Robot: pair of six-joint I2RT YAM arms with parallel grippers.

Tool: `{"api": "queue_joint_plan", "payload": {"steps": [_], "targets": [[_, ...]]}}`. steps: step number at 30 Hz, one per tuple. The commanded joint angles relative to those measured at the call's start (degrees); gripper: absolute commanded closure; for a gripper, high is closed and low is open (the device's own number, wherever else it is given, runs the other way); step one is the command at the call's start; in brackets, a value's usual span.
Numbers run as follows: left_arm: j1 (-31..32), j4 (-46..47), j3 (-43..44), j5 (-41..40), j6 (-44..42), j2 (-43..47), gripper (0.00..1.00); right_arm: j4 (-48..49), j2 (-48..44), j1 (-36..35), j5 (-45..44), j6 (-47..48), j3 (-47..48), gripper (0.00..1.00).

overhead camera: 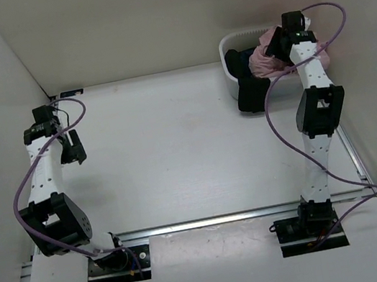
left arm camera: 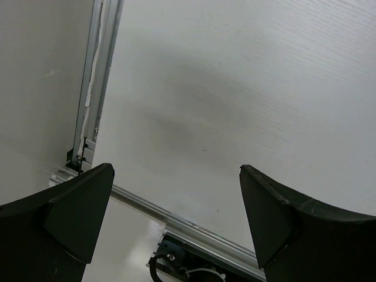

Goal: Fold and stack the trousers
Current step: Grab the trousers from the pile

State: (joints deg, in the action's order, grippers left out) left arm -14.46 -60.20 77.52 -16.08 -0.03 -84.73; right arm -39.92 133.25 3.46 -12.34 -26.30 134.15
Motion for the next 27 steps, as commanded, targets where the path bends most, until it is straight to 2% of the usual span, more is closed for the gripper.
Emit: {"api": "queue_joint_plan", "payload": {"steps": [1, 2, 3, 4, 6, 9, 11, 14, 17, 20, 22, 25, 26, 27], "targets": [[0.6, -1.5, 1.0, -4.6, 0.0, 1.1, 0.0, 3.4, -1.9, -0.8, 1.1, 1.4, 3.0, 0.29], [0.6, -1.5, 1.0, -3.4, 0.0, 1.1, 0.0, 2.8, -2.9, -0.8, -0.7, 2.0, 2.4, 0.45], [0.6, -1.5, 1.0, -2.6, 0.0, 2.4, 0.0, 2.7, -5.8, -1.5, -2.2, 2.0, 1.1, 0.67], [0.6, -1.5, 0.4, -1.8, 0.0, 2.9, 0.0, 3.4, -7.9, -2.3, -4.8, 2.0, -2.6, 1.0], [0.6, -0.8, -1.0, -0.5, 0.0, 4.9, 0.0, 5.3, -14.8, -3.4, -5.3, 3.2, -6.3, 1.0], [0.6, 1.1, -3.8, 1.1, 0.0, 8.5, 0.0, 6.5, -24.0, -8.8, -3.2, 7.6, -9.5, 1.0], [0.6, 1.8, -5.3, 2.4, 0.0, 10.2, 0.0, 7.1, -30.5, -16.7, -3.7, 11.9, -10.6, 1.0], [0.6, 2.5, -5.8, 5.0, 0.0, 11.9, 0.0, 11.8, -38.7, -28.5, -4.4, 12.6, -13.4, 1.0], [-0.1, 2.5, -5.3, 7.3, 0.0, 12.5, 0.0, 21.4, -45.4, -39.1, -0.1, 5.8, -18.7, 1.0], [-1.4, 1.9, -2.7, 8.0, 0.0, 12.5, 0.0, 29.0, -48.7, -43.9, 0.4, -2.4, -24.4, 1.0], [-1.4, 1.8, -0.5, 6.9, 0.0, 11.8, 0.0, 30.0, -49.8, -44.6, -1.0, -6.6, -28.0, 1.0], [-1.4, 0.8, 3.0, 6.8, 0.0, 10.5, 0.0, 24.6, -50.4, -44.6, -6.0, -15.7, -39.4, 0.99], [-1.4, 0.8, 3.7, 6.8, 0.0, 9.9, 0.0, 23.3, -50.4, -44.6, -6.9, -17.3, -42.3, 0.92], [-1.4, 0.3, 4.4, 6.8, 0.0, 9.2, 0.0, 21.6, -50.4, -44.6, -6.9, -22.0, -45.0, 0.82]]}}
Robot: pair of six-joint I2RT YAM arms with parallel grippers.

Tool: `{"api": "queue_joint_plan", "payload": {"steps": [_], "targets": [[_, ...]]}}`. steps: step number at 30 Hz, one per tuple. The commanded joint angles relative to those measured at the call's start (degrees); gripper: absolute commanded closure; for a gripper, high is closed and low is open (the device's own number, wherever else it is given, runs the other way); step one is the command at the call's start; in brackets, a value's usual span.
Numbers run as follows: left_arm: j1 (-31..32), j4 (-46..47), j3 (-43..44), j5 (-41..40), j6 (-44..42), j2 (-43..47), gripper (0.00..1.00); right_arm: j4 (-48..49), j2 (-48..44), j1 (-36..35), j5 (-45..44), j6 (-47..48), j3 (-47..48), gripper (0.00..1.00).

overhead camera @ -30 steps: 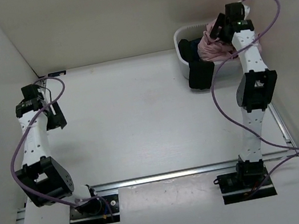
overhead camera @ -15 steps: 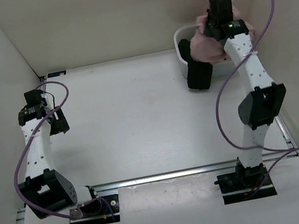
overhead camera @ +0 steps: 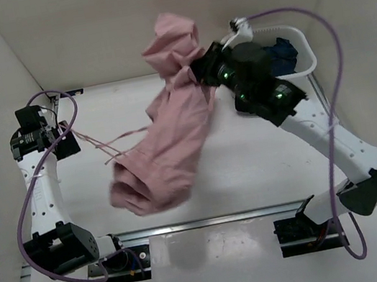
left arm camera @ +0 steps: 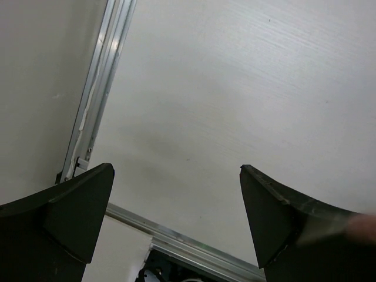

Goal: Fold and stack the trousers
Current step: Grab the trousers from the pile

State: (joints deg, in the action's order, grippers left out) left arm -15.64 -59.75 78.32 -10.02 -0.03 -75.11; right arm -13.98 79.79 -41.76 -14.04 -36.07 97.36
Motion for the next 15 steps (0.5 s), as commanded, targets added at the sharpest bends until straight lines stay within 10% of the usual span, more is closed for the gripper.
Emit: {"api": "queue_joint_plan", "payload": {"steps": [1, 2, 5, 15], "targets": [[-0.2, -0.7, 4.1, 0.8, 0.0, -0.4, 0.0, -5.3, 3.1, 0.6, -4.6, -13.4, -11.1, 0.71], [-0.2, -0.7, 4.6, 0.8, 0.0, -0.4, 0.0, -5.4, 3.1, 1.3, -3.4, -13.4, -17.0, 0.31], [-0.2, -0.7, 3.2, -0.3, 0.0, -0.9, 0.0, -13.8, 3.6, 4.0, -2.0, -16.1, -23.5, 0.05], [2.3, -0.7, -6.8, 4.3, 0.0, -0.2, 0.0, -26.5, 6.2, -2.5, -7.2, 9.9, -20.8, 0.01]]}}
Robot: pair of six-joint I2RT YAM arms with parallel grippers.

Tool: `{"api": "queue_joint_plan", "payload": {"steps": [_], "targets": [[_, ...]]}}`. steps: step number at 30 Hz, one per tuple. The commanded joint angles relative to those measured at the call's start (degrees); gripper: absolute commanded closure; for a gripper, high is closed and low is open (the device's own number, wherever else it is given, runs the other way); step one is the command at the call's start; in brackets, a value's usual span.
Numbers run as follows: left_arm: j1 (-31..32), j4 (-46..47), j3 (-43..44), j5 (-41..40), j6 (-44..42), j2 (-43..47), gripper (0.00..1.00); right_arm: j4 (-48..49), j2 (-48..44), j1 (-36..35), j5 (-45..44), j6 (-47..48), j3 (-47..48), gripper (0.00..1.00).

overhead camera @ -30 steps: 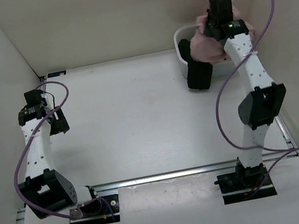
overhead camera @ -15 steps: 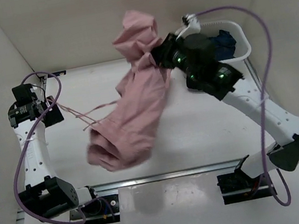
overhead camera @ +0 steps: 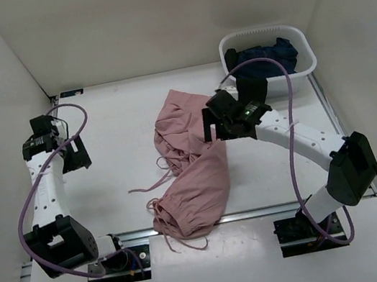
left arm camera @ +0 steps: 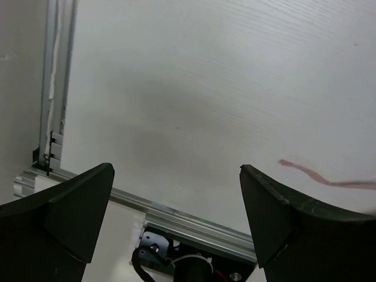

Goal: Fold and stack the trousers
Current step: Grab the trousers from the pile, then flatten the trousers out

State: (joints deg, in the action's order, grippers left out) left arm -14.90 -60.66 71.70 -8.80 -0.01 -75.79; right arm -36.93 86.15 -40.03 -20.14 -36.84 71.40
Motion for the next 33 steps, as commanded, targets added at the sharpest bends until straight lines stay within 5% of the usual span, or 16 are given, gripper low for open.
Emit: {"api": "queue_joint_plan", "payload": {"steps": [1, 7, 16, 22, 25, 26, 29, 30, 33], "targets": [[2.5, 0.2, -0.2, 4.4, 0.0, -0.1, 0.0, -3.6, 1.4, -5.5, 4.4, 11.3, 5.2, 0.01], [13.0, 0.2, 5.6, 7.0, 0.0, -5.1, 0.0, -0.7, 1.5, -7.2, 9.1, 4.7, -5.3, 0.01], [34.2, 0.7, 24.6, 12.1, 0.0, -28.2, 0.0, 12.8, 5.3, -4.2, 21.4, -2.5, -17.2, 0.05], [41.3, 2.0, 31.3, 18.2, 0.0, -41.8, 0.0, 14.0, 3.2, -0.1, 24.3, -3.8, -21.5, 0.47], [42.7, 2.0, 32.4, 22.2, 0.0, -47.2, 0.0, 11.5, 1.6, 0.4, 23.4, -1.3, -19.5, 0.78], [42.7, 2.0, 32.4, 22.2, 0.0, -48.6, 0.26, 8.9, 1.6, 1.0, 21.9, -0.5, -17.5, 0.9], [42.1, 2.0, 32.4, 18.0, 0.0, -53.0, 0.76, 2.9, 0.2, 3.1, 19.5, 2.7, -13.4, 1.0], [42.1, 2.0, 32.4, 16.5, 0.0, -53.0, 0.86, 1.1, -1.4, 3.7, 16.8, 4.0, -10.5, 1.0], [39.4, 2.8, 28.0, 15.0, 0.0, -47.0, 0.86, -3.7, -5.5, 8.3, 14.3, 5.2, -8.0, 1.0]]}}
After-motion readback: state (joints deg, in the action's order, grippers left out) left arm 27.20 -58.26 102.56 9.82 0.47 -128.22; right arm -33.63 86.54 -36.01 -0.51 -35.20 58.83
